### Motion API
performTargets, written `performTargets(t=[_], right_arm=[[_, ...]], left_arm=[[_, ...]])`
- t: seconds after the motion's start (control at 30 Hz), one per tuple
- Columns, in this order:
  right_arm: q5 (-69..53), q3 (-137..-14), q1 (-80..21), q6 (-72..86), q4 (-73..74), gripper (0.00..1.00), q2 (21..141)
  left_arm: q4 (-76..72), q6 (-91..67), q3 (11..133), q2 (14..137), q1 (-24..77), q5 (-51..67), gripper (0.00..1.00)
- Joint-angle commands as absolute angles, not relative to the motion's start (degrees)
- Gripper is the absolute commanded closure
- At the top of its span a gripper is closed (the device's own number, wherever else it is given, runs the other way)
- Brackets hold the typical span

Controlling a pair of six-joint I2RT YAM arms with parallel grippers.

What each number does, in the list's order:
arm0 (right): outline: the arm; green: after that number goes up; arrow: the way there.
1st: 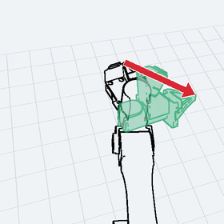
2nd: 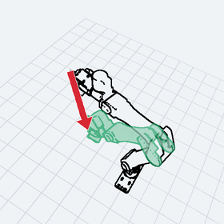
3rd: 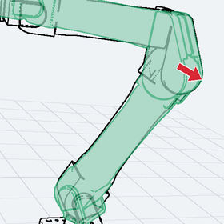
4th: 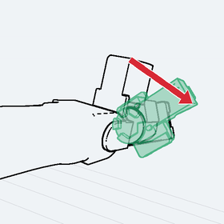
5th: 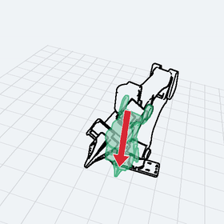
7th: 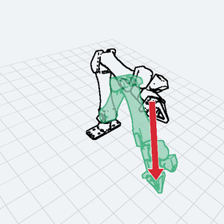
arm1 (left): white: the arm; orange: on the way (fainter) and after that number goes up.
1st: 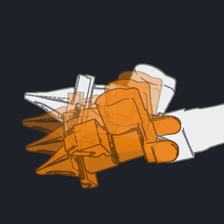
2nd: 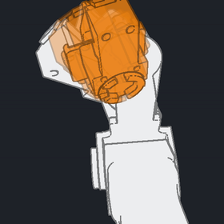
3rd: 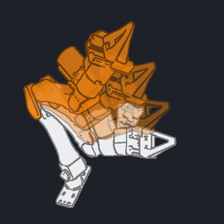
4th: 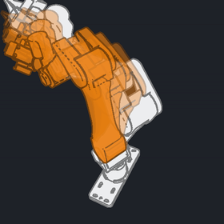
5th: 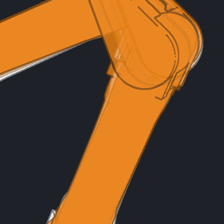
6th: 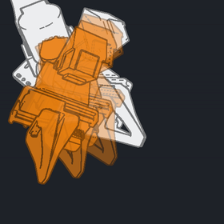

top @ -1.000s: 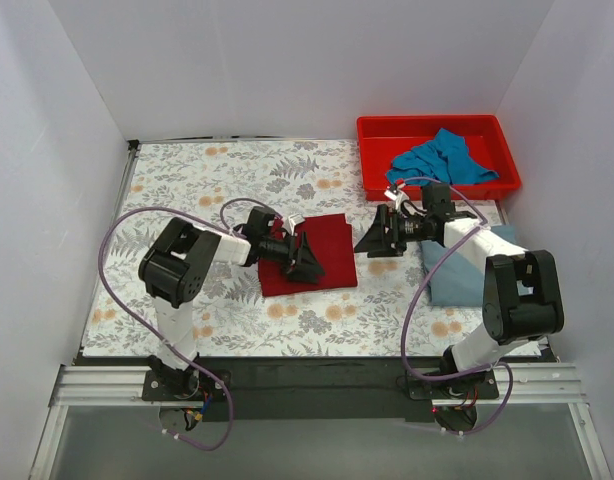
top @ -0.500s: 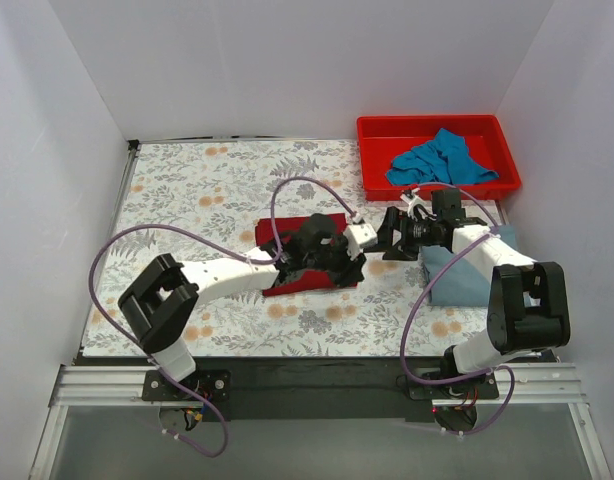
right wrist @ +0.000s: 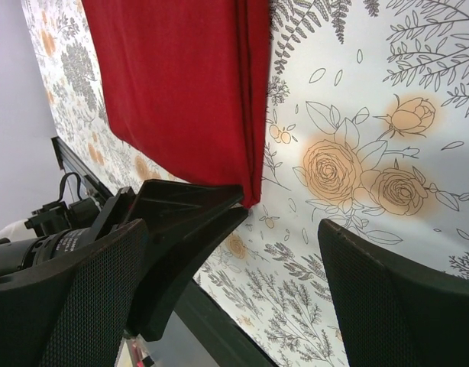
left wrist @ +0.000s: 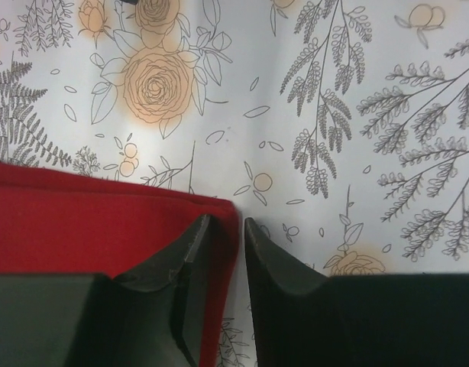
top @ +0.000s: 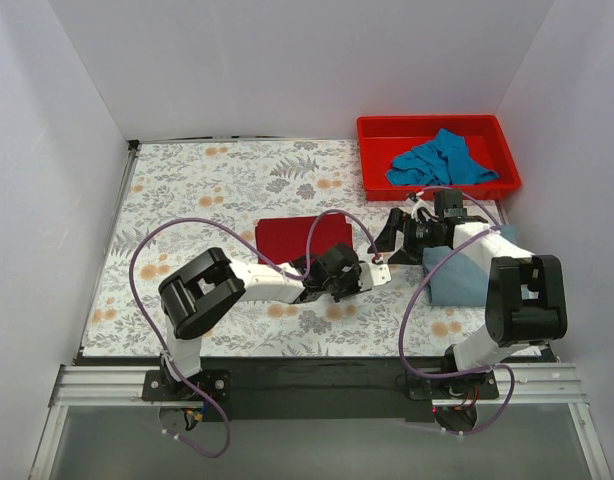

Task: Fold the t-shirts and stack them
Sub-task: Fold the tshirt

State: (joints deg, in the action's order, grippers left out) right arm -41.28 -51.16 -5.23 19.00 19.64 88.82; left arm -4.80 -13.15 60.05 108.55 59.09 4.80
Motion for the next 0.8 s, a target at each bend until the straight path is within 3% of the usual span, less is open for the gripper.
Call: performTargets(t=[0.0,0.17,0.53,0.77], right_arm=[[-41.8,-53.1,-5.0,19.2,20.4,0.02,89.2],[-43.6,-52.1,-5.0,19.9,19.2,0.02,90.6],[-47.1,-52.1,-10.5,27.7,10.6,0.02,95.7],[-46.9,-49.8,-15.0,38.7,1.2,0.07,101.3]], left_arm=[[-5.7,-9.3,58.9,109.6,59.2,2.1,0.77],[-6.9,-10.0,57.4,107.9,59.2,3.2,0.99],[-5.6,-13.5,57.6,98.4,57.9,12.6,1.00],[-5.6,-15.1,57.7,97.0,57.2,14.1,1.00]])
